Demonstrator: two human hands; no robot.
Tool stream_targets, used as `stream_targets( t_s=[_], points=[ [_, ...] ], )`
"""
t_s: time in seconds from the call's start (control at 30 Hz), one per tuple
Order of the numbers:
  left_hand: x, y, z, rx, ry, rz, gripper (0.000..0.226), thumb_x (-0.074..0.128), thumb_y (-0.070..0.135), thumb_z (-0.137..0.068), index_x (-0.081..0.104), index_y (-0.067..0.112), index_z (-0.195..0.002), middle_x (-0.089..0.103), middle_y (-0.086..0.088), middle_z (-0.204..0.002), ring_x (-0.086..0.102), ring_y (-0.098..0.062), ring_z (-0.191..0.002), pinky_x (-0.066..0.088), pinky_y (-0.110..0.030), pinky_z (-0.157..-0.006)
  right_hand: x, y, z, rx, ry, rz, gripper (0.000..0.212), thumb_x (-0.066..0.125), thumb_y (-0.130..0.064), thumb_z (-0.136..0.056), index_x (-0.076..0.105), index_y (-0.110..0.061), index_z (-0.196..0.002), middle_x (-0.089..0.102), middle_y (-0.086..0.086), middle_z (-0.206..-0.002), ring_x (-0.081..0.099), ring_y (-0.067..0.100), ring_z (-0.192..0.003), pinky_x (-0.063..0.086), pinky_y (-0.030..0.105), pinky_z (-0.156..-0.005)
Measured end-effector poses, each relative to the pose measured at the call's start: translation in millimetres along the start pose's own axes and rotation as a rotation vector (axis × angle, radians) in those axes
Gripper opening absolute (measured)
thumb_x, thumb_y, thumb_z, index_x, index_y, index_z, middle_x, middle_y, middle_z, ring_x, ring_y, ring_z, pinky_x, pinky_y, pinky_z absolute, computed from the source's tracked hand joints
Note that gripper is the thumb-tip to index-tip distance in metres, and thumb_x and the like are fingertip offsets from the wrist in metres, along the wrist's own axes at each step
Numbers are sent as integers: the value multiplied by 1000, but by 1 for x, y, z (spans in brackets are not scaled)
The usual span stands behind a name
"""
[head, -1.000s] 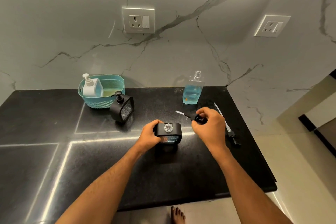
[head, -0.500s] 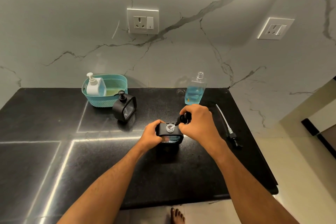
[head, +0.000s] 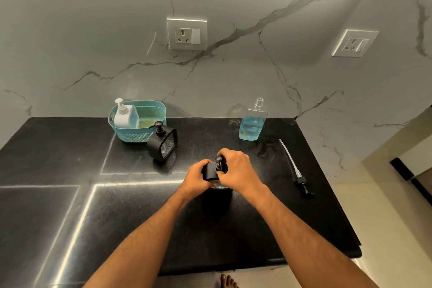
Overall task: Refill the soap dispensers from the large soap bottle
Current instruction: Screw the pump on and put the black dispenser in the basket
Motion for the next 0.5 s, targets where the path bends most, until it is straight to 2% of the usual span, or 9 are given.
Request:
stream_targets(
  t_s=[0.1, 0.2, 0.33, 0.43, 0.5],
  points=[
    [0, -2, 0, 9, 3, 8, 47, 92, 1, -64, 67, 13, -102, 71, -1, -94, 67, -15, -85, 56, -36, -76, 6, 8, 2, -5, 38, -9, 33, 82, -20, -73, 64, -18, -100, 69, -2, -93, 65, 15, -84, 48, 21, -74],
    [0, -4, -1, 17, 8, 7, 48, 93, 1, -62, 68, 12, -102, 72, -3, -95, 69, -21, -88, 57, -40, -78, 13, 12, 3, 7, 57, -16, 33, 84, -24, -75, 66, -17, -101, 64, -3, -95, 62, 13, -85, 54, 27, -78],
    [1, -7, -1, 2, 8, 28, 47, 92, 0, -63, 68, 9, -102, 72, -8, -95, 69, -29, -90, 57, -47, -80, 16, 19, 1, 108, 92, -29, 41, 85, -48, -70, 62, -19, -88, 60, -6, -87, 58, 10, -76, 52, 28, -70],
    [2, -8, -2, -2, 8, 36, 47, 91, 0, -63, 67, 4, -104, 72, -14, -97, 68, -35, -92, 56, -54, -83, 17, 23, 0, 140, 94, -34, 57, 86, -65, -60, 55, -23, -82, 57, -9, -82, 55, 9, -71, 42, 22, -62],
    [2, -8, -2, 6, 12, 39, 48, 91, -1, -64, 67, 2, -105, 72, -16, -98, 68, -37, -93, 55, -56, -83, 19, 23, 2, 118, 99, -65, 59, 88, -61, -59, 61, -26, -97, 62, -11, -93, 60, 6, -81, 39, 12, -69]
  ],
)
Point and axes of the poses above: each hand's wrist, its own z-axis away from the middle knuckle, its own x-axis out of the palm, y = z × x, the point moved 3 cm from there along -z, towards the middle knuckle
